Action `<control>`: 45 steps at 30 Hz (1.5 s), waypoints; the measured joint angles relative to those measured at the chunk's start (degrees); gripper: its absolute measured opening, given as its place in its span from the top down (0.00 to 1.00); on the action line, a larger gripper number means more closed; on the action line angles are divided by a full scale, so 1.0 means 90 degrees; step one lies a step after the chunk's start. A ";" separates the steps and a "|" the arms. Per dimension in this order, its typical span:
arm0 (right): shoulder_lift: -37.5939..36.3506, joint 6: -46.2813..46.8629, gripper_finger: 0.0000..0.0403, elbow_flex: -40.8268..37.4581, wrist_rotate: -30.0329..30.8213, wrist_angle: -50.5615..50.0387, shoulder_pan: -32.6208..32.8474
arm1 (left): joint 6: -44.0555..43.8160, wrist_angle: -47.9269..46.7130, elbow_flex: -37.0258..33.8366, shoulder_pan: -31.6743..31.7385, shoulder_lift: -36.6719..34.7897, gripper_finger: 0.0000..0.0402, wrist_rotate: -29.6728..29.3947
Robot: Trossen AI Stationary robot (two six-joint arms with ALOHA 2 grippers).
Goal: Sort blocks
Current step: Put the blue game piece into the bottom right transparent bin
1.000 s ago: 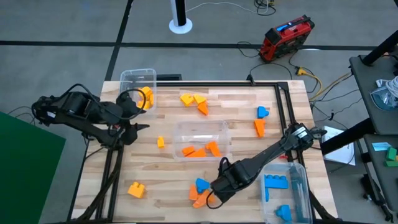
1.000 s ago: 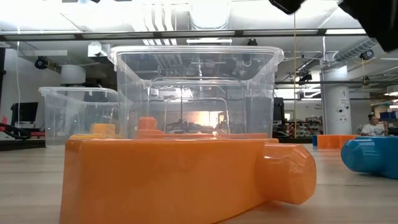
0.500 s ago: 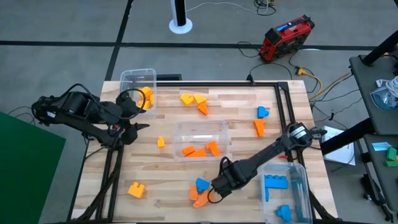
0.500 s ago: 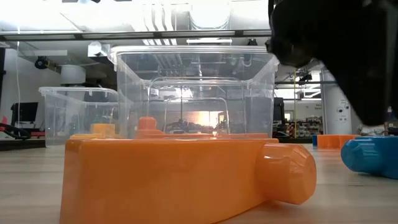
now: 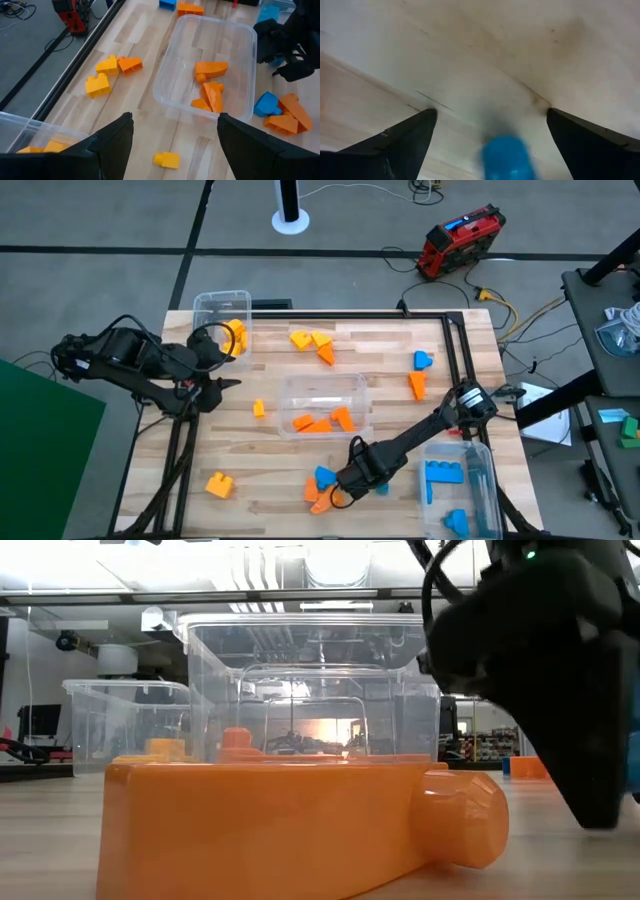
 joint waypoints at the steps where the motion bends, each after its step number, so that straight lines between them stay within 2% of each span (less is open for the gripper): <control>1: 0.0036 -0.0031 0.06 0.0004 -0.0007 0.0099 0.0000 | 0.0002 -0.0002 0.0000 -0.0001 0.0002 0.34 0.0000; 12: 0.0147 -0.0134 0.06 0.0019 -0.0159 0.0256 -0.0006 | -0.0002 0.0003 0.0000 -0.0001 0.0058 0.34 0.0000; 21: -0.0197 -0.0512 0.06 0.0553 -0.0212 -0.0796 -0.0165 | 0.0063 0.0007 0.0000 0.0000 0.0179 0.34 0.0000; 27: -0.0225 -0.0547 0.06 0.0965 -0.0700 -0.1461 -0.0177 | 0.0066 0.0003 0.0000 -0.0001 0.0223 0.34 0.0000; 30: -0.0225 -0.0546 0.06 0.0965 -0.0966 -0.1471 -0.0156 | 0.0066 0.0003 0.0000 0.0000 0.0223 0.34 0.0000; 45: -0.0198 -0.0648 0.07 0.0652 -0.0957 -0.1354 -0.0102 | 0.0114 0.0000 0.0000 0.0001 0.0221 0.34 0.0000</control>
